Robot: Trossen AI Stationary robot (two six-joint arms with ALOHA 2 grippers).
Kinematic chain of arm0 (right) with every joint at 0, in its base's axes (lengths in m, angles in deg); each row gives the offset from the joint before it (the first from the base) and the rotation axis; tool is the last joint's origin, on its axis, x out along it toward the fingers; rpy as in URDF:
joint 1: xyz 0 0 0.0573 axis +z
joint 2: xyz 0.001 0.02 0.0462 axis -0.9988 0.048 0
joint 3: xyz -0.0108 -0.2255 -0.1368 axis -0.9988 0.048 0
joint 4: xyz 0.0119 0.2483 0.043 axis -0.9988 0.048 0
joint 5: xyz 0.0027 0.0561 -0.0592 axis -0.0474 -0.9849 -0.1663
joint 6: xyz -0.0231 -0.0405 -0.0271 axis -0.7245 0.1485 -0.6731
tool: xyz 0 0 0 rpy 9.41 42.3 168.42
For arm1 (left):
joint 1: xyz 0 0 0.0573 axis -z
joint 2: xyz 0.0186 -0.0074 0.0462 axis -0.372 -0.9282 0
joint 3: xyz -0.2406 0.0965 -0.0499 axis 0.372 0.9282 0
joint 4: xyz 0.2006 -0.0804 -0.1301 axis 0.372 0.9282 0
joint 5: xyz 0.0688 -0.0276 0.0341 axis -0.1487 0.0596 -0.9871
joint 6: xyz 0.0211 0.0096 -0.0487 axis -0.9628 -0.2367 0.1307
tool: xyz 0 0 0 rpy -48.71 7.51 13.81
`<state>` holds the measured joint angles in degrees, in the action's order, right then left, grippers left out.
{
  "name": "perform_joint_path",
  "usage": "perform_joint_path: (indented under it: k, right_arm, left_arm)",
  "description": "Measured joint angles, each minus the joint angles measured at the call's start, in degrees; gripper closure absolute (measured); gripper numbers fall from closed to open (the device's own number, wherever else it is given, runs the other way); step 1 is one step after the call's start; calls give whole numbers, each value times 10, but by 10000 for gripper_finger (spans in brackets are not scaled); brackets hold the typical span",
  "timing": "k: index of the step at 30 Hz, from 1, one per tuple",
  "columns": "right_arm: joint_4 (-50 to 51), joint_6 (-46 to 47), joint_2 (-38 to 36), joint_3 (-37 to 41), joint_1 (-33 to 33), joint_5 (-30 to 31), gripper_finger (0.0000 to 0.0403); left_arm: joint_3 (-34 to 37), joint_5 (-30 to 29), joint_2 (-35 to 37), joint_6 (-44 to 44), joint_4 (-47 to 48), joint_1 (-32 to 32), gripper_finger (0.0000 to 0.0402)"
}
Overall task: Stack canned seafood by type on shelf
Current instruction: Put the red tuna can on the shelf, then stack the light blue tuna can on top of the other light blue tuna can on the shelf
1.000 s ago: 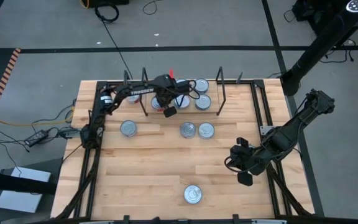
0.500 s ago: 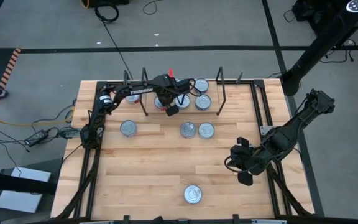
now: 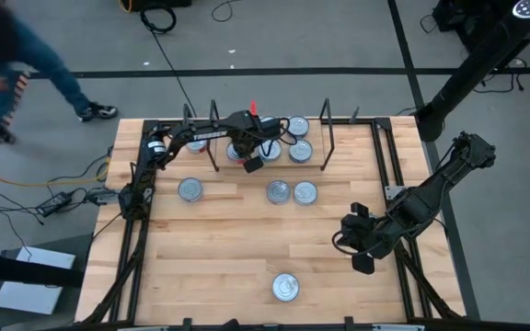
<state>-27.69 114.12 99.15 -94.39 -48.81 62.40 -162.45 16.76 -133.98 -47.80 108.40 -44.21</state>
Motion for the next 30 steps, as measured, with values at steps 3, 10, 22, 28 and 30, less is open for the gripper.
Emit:
perform_joint_path:
  k: [3, 10, 22, 28, 30]
  right_arm:
    - [0, 0, 0, 0, 0, 1, 400]
    - [0, -1, 0, 0, 0, 1, 400]
    - [2, -18, -5, 0, 0, 2, 400]
    - [3, -21, -28, 0, 3, 15, 400]
    - [10, -21, -38, 0, 8, 26, 400]
  left_arm:
    - [0, -3, 0, 0, 0, 0, 400]
    - [0, -7, 0, 0, 3, 0, 398]
    - [-37, -21, 3, 13, 9, 6, 397]
    - [-69, -31, 5, 26, -19, 33, 397]
    - [-71, -33, 9, 30, -41, 45, 397]
